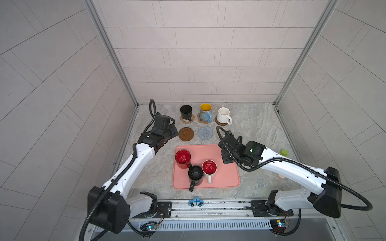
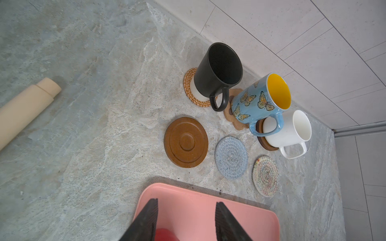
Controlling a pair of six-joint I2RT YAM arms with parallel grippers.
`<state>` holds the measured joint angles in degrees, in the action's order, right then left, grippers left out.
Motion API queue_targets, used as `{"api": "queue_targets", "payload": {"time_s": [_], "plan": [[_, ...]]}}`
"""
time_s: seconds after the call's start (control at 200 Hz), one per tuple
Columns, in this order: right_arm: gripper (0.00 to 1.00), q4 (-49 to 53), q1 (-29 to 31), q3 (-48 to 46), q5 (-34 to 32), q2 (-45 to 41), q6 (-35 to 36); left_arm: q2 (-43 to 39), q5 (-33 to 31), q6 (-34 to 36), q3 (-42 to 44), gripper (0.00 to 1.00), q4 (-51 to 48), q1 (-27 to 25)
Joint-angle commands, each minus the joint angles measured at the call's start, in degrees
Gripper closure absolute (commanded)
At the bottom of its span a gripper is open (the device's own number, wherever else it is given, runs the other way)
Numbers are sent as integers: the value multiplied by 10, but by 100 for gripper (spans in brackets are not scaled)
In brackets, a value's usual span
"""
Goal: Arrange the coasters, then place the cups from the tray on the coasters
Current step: 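Raise the left gripper off the black mug while the right arm reaches toward the tray, then lower the right gripper over the white mug with red interior on the tray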
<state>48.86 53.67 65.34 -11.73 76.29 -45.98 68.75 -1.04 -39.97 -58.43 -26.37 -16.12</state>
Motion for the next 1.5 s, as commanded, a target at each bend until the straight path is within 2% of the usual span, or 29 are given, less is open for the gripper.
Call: {"api": "queue_targets", "payload": {"time_s": [0.0, 0.25, 0.505, 0.831, 1.081, 1.496], "plan": [[56, 20, 37, 1, -18, 15, -73, -31, -4, 4, 20, 48, -10, 5], [57, 23, 104, 15, -24, 54, -111, -58, -1, -13, 54, 48, -1, 10], [57, 33, 120, 33, -9, 81, -116, -78, -2, -46, 77, 47, 6, 11], [57, 23, 139, 45, 13, 124, -116, -105, -8, -49, 89, 47, -14, 12], [57, 51, 166, 74, 17, 147, -119, -117, -13, -54, 99, 47, -18, 13], [56, 40, 199, 53, 36, 168, -154, -127, -14, -55, 109, 47, -20, 14]]}}
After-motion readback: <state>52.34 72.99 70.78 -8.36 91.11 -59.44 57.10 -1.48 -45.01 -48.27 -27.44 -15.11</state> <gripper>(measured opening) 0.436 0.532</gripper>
